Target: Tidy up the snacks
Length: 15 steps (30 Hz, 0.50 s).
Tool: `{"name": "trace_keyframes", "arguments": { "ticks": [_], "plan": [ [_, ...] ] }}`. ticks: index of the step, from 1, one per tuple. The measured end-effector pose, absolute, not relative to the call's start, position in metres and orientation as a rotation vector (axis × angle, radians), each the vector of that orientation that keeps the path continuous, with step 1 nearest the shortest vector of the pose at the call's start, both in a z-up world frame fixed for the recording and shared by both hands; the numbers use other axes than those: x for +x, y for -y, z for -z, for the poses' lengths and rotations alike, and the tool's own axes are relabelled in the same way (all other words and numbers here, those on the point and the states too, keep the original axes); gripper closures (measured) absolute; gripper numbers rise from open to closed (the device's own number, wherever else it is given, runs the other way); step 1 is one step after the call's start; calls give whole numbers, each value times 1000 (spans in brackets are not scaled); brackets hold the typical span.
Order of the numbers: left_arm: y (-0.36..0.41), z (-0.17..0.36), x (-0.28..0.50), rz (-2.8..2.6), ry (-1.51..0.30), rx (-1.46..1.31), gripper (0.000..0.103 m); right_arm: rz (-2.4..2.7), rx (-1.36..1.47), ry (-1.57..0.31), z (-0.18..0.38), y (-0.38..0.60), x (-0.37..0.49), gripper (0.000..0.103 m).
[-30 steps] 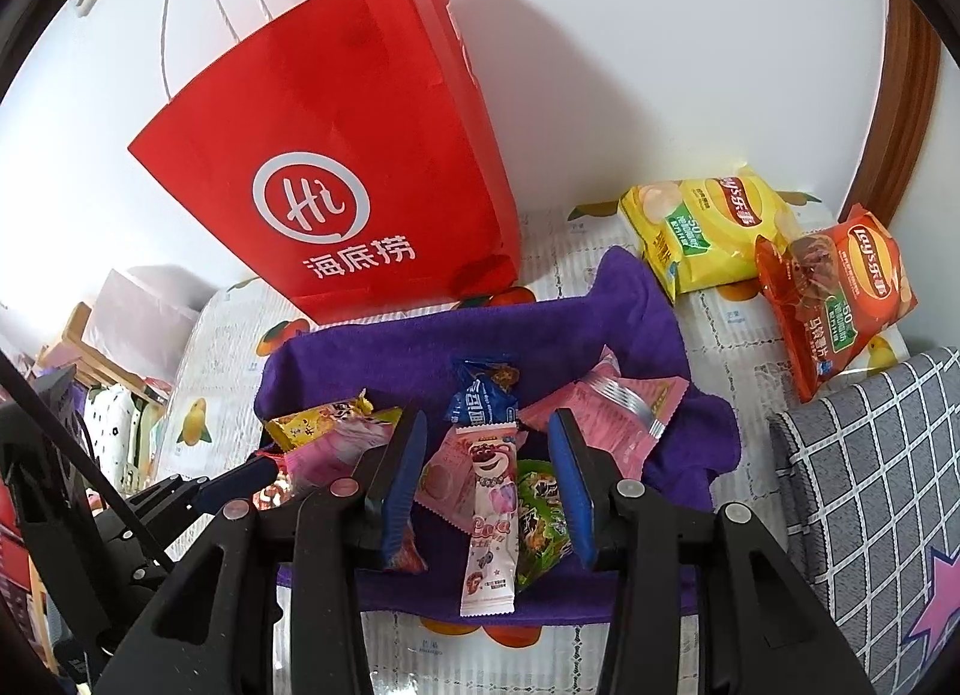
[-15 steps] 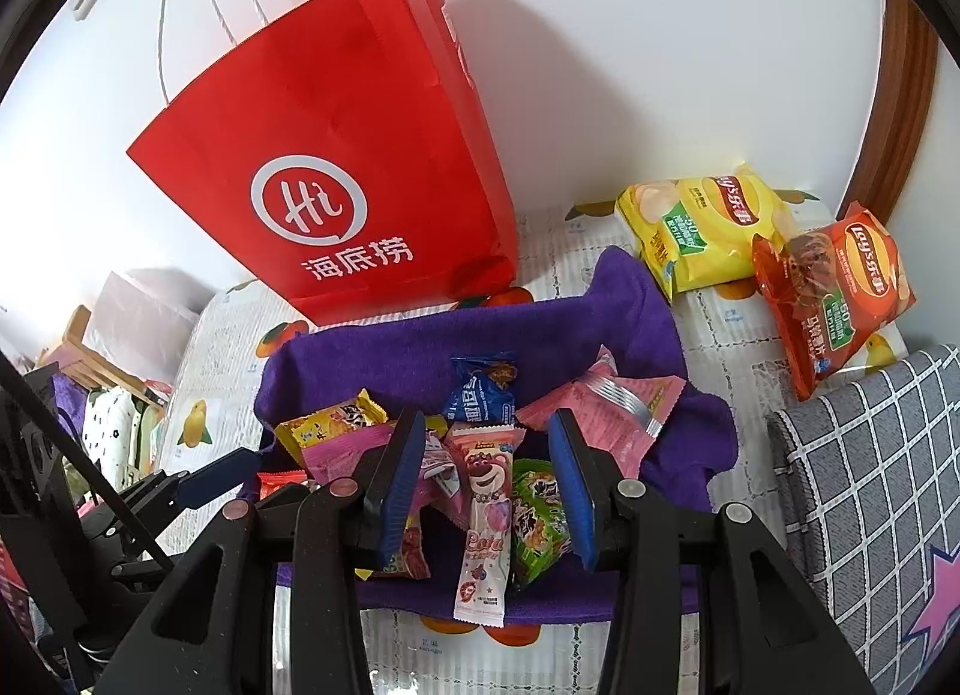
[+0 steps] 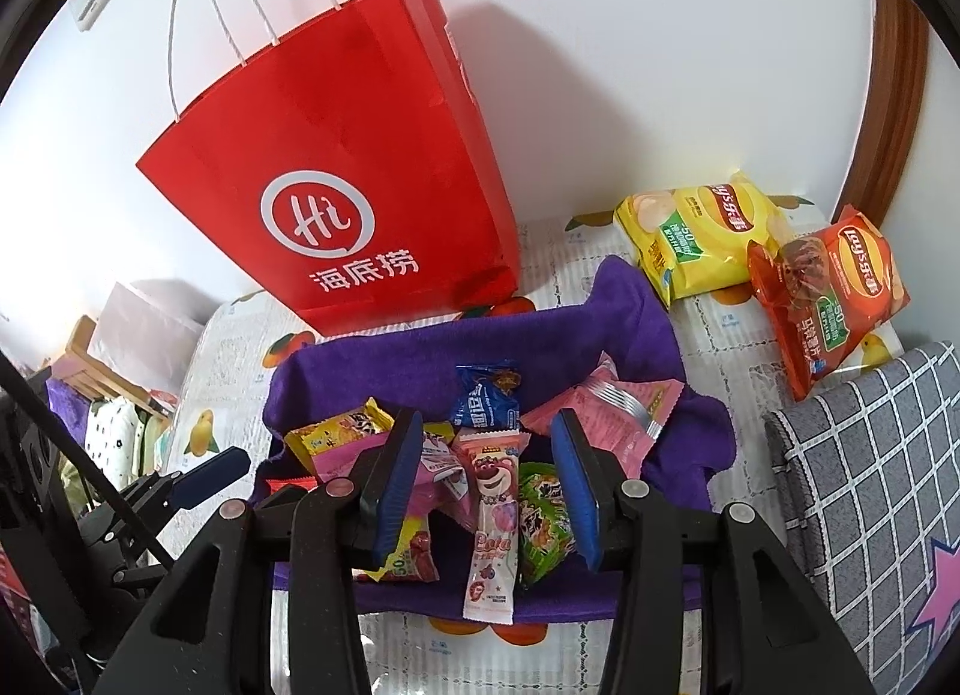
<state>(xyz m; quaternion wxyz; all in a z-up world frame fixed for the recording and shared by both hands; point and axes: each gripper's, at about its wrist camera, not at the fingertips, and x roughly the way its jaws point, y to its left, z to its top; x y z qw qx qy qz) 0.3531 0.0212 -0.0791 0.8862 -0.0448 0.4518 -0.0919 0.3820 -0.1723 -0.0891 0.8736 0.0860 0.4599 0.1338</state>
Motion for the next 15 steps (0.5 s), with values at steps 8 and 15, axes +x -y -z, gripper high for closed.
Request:
{"name": "trace_keyframes", "arguments": {
  "ticks": [8,15],
  "plan": [
    [-28,74,352,183,-936,-106,40,-270,181,-946,81,172,374,56],
    [-38,61,346,182,-906,-130,38,-230,154,-935,82,180,348,52]
  ]
}}
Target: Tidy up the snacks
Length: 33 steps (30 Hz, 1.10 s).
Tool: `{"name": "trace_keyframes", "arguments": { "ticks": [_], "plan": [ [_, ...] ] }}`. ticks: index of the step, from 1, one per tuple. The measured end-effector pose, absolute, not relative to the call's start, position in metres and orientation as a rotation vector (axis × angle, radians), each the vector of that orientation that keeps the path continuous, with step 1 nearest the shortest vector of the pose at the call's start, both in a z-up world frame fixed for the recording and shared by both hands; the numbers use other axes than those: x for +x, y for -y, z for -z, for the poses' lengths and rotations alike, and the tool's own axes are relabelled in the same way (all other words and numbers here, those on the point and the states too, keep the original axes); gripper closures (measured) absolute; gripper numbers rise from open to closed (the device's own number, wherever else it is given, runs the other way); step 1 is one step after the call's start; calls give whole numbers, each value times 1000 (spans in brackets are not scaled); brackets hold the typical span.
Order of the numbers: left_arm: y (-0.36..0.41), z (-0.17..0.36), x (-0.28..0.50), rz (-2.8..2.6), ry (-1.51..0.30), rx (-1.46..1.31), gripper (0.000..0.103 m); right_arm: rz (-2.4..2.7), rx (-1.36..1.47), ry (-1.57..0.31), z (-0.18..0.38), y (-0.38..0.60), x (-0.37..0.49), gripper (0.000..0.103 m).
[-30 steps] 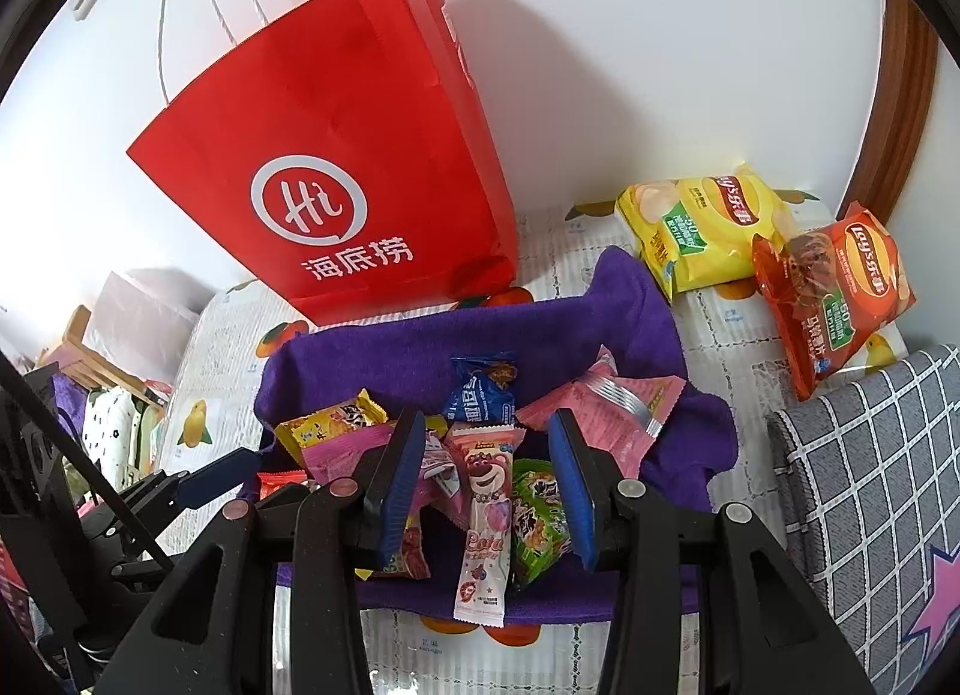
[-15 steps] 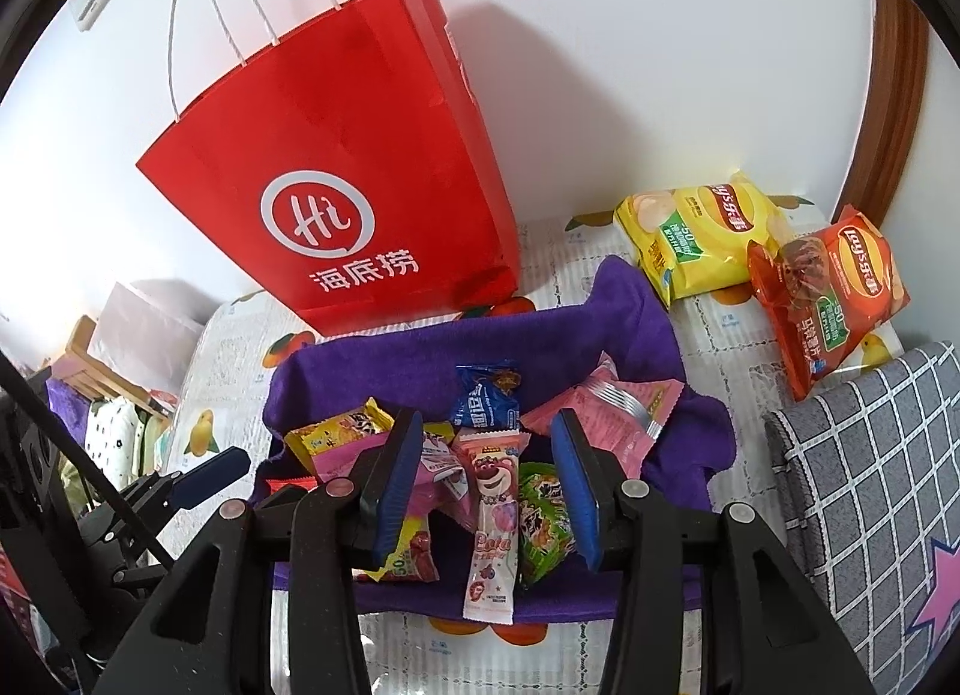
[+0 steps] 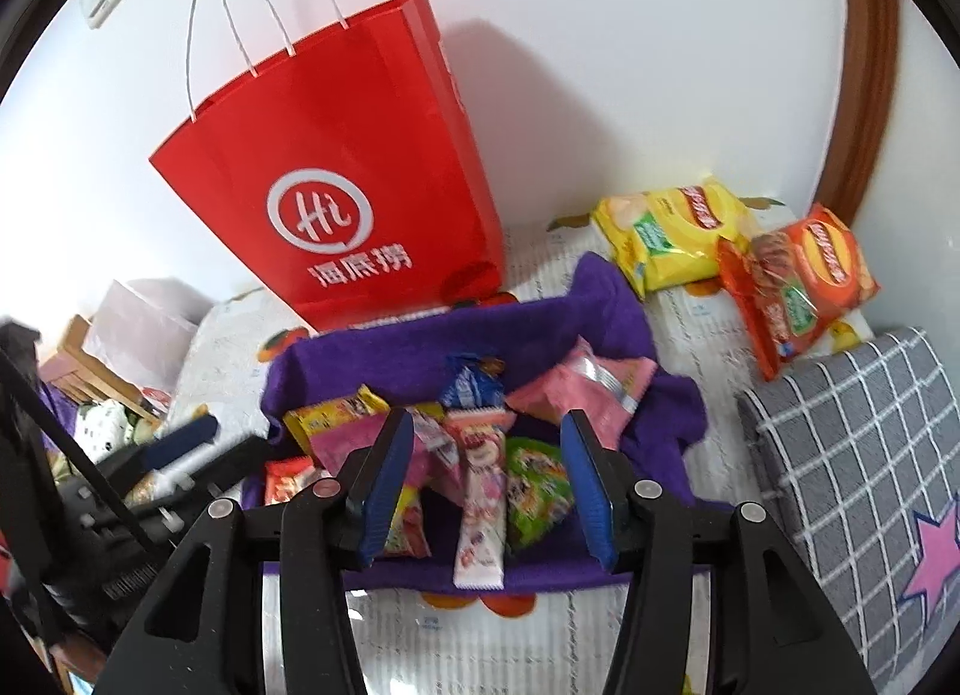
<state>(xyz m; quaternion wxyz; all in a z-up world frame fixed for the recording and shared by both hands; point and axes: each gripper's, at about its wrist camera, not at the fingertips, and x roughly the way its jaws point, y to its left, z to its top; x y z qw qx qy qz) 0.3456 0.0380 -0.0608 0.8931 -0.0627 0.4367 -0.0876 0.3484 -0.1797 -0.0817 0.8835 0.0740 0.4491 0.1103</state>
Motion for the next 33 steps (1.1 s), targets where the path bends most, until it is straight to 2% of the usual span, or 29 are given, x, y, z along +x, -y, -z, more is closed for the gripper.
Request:
{"name": "trace_keyframes", "arguments": {
  "ticks": [14,16,22,26,27,28,29,30,33],
  "plan": [
    [-2,24,298,173,-834,-42,38,-139,5,-902,68,193,254,52],
    [2,21,284,167,-827,-33,34,-129,-20,-887,64,194,235,52],
    [7,11,223,161,-802,-16,31,-149,9,-870,54,201,187,52],
    [9,0,187,138,-772,6,26,-146,25,-844,47,206,151,52],
    [10,-5,173,134,-756,16,25,-144,29,-839,46,207,143,47],
    [11,-7,167,131,-750,18,22,-142,30,-831,45,207,135,29],
    [12,-11,156,125,-740,19,18,-140,32,-808,42,208,124,22],
    [13,-14,145,121,-729,19,16,-139,30,-787,39,209,116,17],
    [18,-19,119,105,-706,32,14,-119,-12,-747,32,208,88,14]
  ]
}}
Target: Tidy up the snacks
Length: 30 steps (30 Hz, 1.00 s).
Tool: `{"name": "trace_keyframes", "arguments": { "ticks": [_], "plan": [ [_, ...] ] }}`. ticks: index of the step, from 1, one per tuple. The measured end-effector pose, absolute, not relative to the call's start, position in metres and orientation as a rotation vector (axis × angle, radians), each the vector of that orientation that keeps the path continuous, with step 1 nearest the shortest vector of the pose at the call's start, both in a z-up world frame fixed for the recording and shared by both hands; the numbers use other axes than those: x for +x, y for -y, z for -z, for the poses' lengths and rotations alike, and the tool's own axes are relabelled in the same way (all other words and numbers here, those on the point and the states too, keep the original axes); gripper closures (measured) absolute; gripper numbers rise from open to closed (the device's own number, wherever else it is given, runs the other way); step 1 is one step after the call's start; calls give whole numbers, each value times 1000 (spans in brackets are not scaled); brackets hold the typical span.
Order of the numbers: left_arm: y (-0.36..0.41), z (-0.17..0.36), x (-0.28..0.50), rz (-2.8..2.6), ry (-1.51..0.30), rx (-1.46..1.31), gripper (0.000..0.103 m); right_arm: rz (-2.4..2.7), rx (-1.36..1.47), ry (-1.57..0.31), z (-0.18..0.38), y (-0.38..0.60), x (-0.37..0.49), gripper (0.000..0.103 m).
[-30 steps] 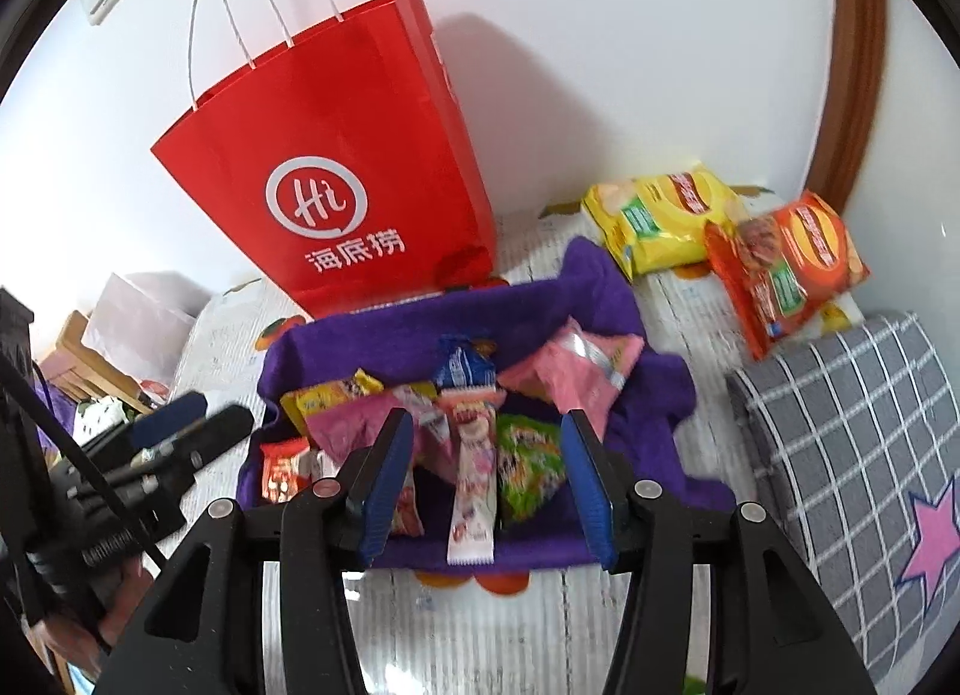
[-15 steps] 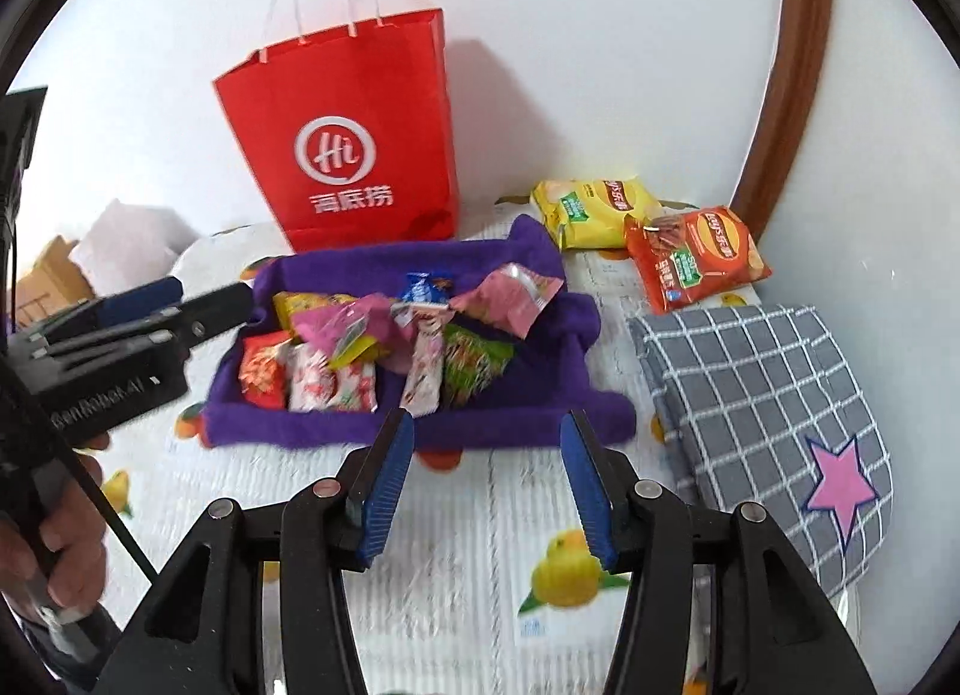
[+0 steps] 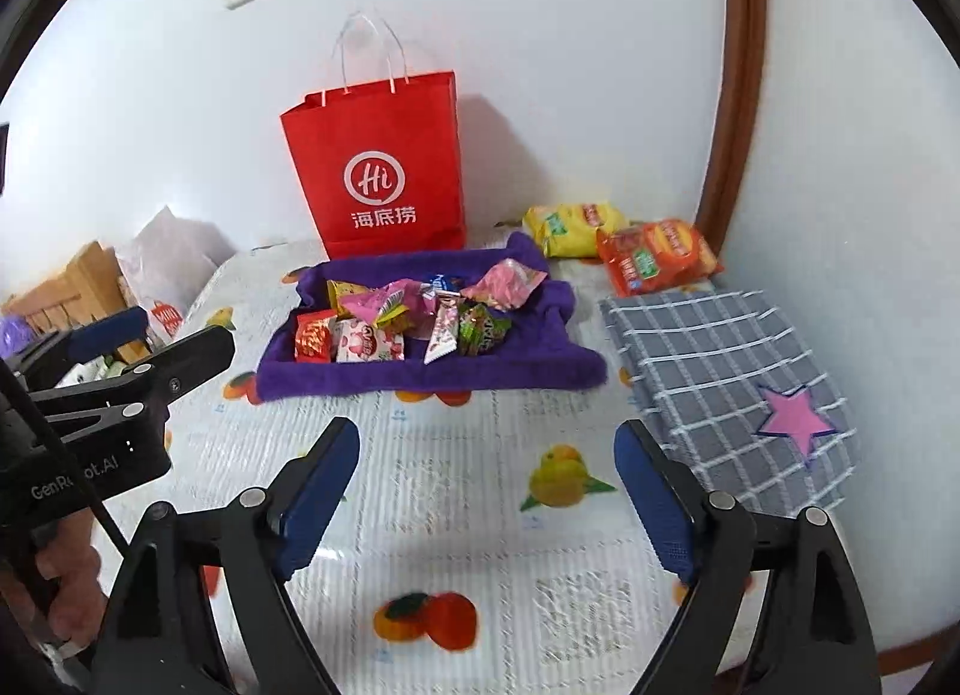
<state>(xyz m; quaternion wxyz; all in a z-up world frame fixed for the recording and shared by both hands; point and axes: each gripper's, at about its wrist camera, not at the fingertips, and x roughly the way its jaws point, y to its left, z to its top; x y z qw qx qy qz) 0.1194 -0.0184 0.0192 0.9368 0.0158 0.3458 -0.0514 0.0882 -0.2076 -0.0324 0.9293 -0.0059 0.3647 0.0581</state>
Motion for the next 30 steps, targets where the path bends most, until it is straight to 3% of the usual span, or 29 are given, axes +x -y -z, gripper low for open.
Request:
{"name": "trace_keyframes", "arguments": {
  "ticks": [6,30],
  "plan": [
    [24,-20,77,24,-665,54,10,-130,19,-714,29,214,45,7],
    [24,-7,5,19,-667,-1,9,-61,29,-695,29,224,-23,7]
  ]
}}
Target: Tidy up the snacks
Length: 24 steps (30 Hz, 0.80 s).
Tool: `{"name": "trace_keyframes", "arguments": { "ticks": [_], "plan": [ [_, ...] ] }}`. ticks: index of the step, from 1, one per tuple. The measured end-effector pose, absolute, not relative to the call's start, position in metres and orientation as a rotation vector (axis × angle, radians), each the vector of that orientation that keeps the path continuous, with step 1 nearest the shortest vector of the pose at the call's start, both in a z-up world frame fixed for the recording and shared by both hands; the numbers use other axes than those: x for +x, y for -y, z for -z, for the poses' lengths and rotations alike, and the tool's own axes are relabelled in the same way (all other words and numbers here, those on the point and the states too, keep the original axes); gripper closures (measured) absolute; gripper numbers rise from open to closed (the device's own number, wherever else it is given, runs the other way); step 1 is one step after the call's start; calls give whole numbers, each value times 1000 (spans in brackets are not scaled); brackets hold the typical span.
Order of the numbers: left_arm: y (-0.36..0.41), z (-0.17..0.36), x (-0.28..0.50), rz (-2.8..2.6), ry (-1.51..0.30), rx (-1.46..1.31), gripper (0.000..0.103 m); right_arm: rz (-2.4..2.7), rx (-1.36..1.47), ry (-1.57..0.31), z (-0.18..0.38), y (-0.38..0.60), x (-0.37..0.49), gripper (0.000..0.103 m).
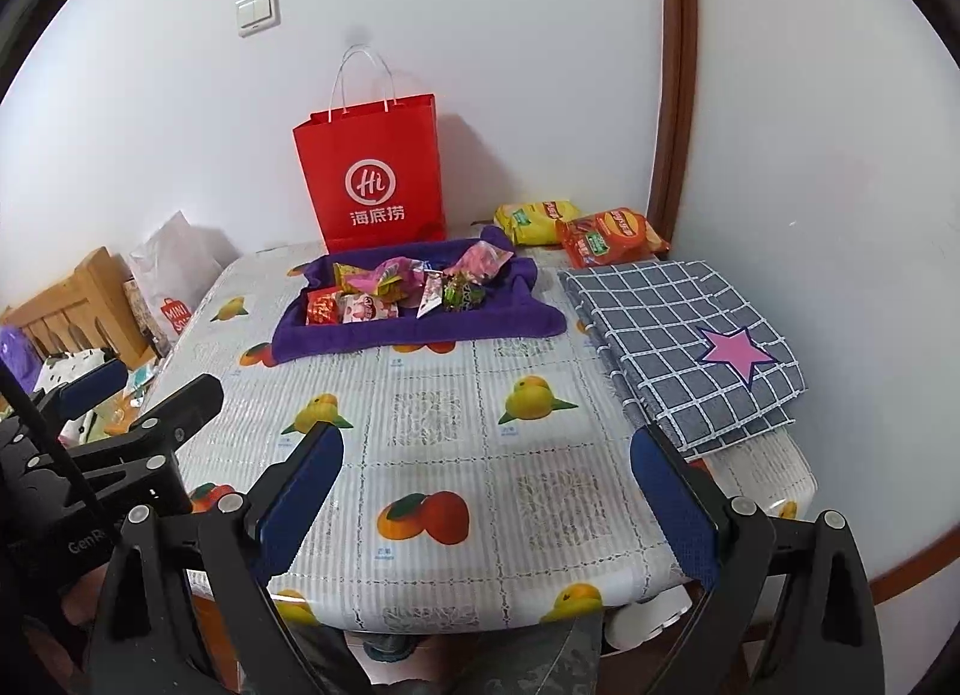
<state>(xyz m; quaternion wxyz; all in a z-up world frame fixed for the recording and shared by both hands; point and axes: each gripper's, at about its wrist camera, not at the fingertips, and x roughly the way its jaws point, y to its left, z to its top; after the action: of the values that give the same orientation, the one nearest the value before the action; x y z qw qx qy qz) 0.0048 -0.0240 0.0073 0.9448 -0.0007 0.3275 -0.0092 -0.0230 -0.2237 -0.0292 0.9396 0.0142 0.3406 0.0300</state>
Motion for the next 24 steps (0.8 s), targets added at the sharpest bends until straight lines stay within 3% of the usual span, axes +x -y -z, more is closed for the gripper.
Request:
{"name": "trace_keyframes", "arguments": {
  "ticks": [24],
  "plan": [
    [27,-9,-3,17,-650,5,9,-71,62,-683,27,225,-32,7]
  ]
}}
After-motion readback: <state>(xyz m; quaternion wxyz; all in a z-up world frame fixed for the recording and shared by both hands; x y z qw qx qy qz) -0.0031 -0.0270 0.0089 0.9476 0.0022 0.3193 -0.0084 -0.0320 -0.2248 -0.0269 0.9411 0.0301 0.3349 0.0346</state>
